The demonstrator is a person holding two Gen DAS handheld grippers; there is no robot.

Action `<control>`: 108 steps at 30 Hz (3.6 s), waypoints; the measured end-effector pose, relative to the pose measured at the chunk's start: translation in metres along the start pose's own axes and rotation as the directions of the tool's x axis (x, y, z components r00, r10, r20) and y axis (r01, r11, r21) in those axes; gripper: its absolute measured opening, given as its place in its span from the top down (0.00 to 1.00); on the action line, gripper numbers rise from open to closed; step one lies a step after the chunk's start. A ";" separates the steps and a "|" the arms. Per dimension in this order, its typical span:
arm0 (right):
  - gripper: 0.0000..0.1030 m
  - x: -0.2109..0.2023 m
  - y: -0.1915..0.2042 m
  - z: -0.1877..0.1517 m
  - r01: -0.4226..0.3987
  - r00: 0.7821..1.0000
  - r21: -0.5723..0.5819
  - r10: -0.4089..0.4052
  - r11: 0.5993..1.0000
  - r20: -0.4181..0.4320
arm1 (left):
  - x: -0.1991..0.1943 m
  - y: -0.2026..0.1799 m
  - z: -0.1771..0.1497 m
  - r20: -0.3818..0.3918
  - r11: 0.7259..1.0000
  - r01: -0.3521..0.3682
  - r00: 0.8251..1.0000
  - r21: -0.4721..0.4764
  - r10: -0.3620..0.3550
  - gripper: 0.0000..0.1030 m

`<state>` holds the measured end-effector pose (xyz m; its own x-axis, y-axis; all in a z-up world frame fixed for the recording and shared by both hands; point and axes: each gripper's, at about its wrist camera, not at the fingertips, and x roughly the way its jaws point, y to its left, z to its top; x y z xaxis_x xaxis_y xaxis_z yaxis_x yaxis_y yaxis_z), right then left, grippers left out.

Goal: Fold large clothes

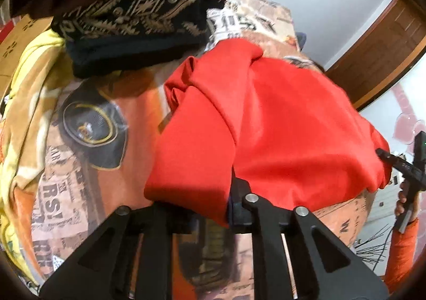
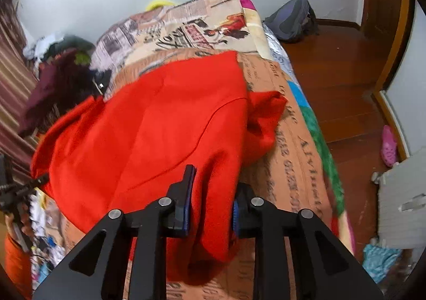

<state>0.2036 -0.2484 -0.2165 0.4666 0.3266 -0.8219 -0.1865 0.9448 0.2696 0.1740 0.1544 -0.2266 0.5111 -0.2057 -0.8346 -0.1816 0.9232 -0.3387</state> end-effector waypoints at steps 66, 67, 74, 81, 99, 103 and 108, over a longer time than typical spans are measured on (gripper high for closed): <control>0.36 0.008 0.096 0.009 0.087 0.995 -0.206 -0.075 0.975 0.066 | -0.016 0.050 -0.033 0.115 0.892 0.230 0.973 -0.390 -0.201 0.39; 0.36 0.008 0.098 0.008 0.085 0.995 -0.208 -0.074 0.974 0.064 | -0.011 0.049 -0.036 0.106 0.888 0.247 0.969 -0.389 -0.223 0.39; 0.36 0.018 0.113 0.005 0.086 0.996 -0.249 -0.079 0.965 0.036 | 0.015 0.048 -0.057 0.090 0.842 0.333 0.941 -0.424 -0.327 0.39; 0.36 0.028 0.123 0.004 0.088 0.996 -0.262 -0.085 0.961 0.023 | 0.022 0.058 -0.062 0.192 0.752 0.438 0.897 -0.492 -0.397 0.33; 0.36 0.036 0.129 0.010 0.099 0.995 -0.300 -0.101 0.949 0.009 | 0.057 0.037 0.017 0.233 0.806 0.358 0.932 -0.471 -0.278 0.69; 0.36 0.034 0.135 0.011 0.103 0.995 -0.317 -0.102 0.943 0.021 | 0.035 0.028 0.028 0.250 0.849 0.336 0.935 -0.408 -0.250 0.89; 0.36 0.031 0.143 0.014 0.078 0.997 -0.330 -0.073 0.941 0.028 | -0.024 -0.011 0.042 0.320 0.936 0.254 0.932 -0.243 -0.170 0.91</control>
<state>0.2038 -0.1031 -0.1970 0.5028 0.2574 -0.8252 -0.4242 0.9052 0.0238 0.1990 0.1629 -0.1847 0.7759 -0.2452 -0.5813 -0.2441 0.7329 -0.6350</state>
